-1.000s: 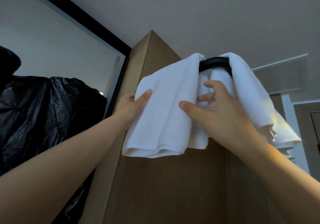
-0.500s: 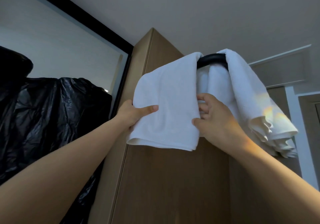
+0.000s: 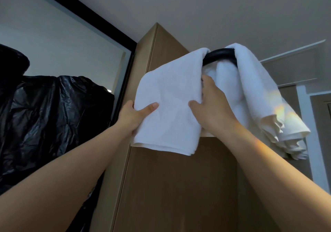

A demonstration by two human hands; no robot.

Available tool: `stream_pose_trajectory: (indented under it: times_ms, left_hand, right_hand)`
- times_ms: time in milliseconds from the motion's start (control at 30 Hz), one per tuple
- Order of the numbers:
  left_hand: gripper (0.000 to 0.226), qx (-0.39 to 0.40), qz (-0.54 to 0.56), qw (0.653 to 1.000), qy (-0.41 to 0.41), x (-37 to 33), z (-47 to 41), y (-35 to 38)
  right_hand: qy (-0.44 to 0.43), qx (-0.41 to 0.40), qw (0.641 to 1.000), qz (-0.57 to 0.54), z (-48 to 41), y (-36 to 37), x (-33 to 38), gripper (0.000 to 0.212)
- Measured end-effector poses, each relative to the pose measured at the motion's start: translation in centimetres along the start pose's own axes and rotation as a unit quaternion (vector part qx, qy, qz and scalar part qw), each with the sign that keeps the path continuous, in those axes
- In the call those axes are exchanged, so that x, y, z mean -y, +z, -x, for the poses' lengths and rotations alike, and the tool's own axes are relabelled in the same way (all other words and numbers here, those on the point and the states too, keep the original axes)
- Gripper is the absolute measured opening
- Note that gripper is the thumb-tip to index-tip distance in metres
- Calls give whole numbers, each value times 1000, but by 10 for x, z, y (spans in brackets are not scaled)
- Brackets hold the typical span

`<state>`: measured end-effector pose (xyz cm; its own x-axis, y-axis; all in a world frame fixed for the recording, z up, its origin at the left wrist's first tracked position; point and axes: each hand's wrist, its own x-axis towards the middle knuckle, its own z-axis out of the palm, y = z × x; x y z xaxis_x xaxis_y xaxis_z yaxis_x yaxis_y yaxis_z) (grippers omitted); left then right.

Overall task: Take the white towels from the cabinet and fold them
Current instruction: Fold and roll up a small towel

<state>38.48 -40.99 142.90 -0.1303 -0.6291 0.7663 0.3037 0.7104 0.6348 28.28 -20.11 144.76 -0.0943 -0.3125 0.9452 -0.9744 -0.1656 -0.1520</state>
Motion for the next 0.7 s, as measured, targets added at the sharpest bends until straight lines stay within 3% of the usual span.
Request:
stream_pose_trajectory:
  times_ms: [100, 167, 200, 267, 333, 400, 500, 700]
  left_hand:
    - [87, -74, -126, 988, 44, -10, 9, -1]
    - [76, -137, -194, 960, 148, -17, 33, 0]
    - [66, -144, -201, 946, 210, -20, 50, 0]
    - [53, -78, -191, 936, 284, -20, 86, 3]
    - [64, 34, -199, 938, 281, -15, 121, 8]
    - [80, 87, -236, 926, 281, -9, 141, 13]
    - [83, 60, -247, 925, 282, -10, 146, 17]
    - [50, 39, -189, 948, 252, -36, 147, 31]
  right_hand:
    - [-1, 16, 1000, -20, 10, -6, -10, 22]
    - [-1, 13, 999, -32, 13, -13, -14, 21]
    - [0, 19, 999, -39, 15, -16, -14, 20]
    - [5, 51, 996, -70, 19, -21, -14, 16]
    - [9, 84, 990, -109, 23, -23, -14, 13]
    - [6, 101, 986, -132, 22, -26, -12, 10]
    - [-6, 121, 986, -114, 18, -28, -7, 12]
    - [-3, 195, 969, -153, 11, -35, -6, 20]
